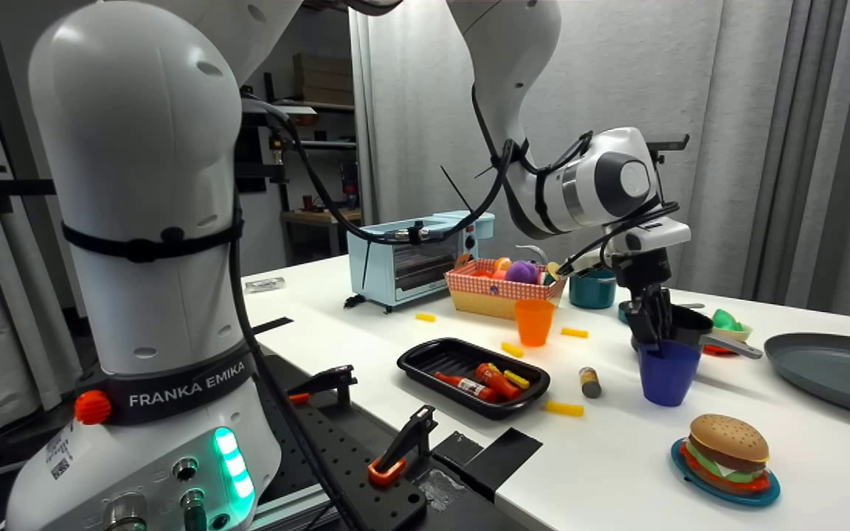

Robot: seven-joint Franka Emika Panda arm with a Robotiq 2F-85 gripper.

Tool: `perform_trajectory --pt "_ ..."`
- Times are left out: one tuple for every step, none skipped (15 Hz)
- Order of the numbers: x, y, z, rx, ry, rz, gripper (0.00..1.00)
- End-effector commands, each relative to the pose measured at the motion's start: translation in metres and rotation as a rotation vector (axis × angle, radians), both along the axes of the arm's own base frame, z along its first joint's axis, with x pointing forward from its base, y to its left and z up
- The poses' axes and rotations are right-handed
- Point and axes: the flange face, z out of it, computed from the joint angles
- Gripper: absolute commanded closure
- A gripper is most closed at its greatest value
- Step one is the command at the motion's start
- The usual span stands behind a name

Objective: Pour the potato chips out of the orange cup and onto the black tray, pour the potato chips from the dark blue cup and onto the black tray

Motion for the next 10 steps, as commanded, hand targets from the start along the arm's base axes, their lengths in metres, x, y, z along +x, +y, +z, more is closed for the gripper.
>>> perform_trajectory --pt "0.003 0.006 -0.007 -0.008 -0.033 -0.006 0.32" --pt "0.003 0.008 -0.008 -0.01 -0.032 -0.001 0.25" --pt "0.004 0.01 -0.009 -0.012 -0.03 0.003 0.18" --pt "0.004 0.012 -0.009 -0.014 -0.027 0.008 0.1" --pt "0.004 0.014 -0.009 -0.018 -0.026 0.011 0.03" --pt "0.005 0.014 -0.007 -0.022 -0.025 0.013 0.0" --pt "0.005 0.014 -0.005 -0.028 -0.025 0.014 0.0" --pt "0.004 0.014 -0.002 -0.03 -0.026 0.013 0.0" --pt "0.004 0.014 0.002 -0.035 -0.027 0.012 0.0" --pt "0.003 0.014 0.007 -0.039 -0.028 0.012 0.0"
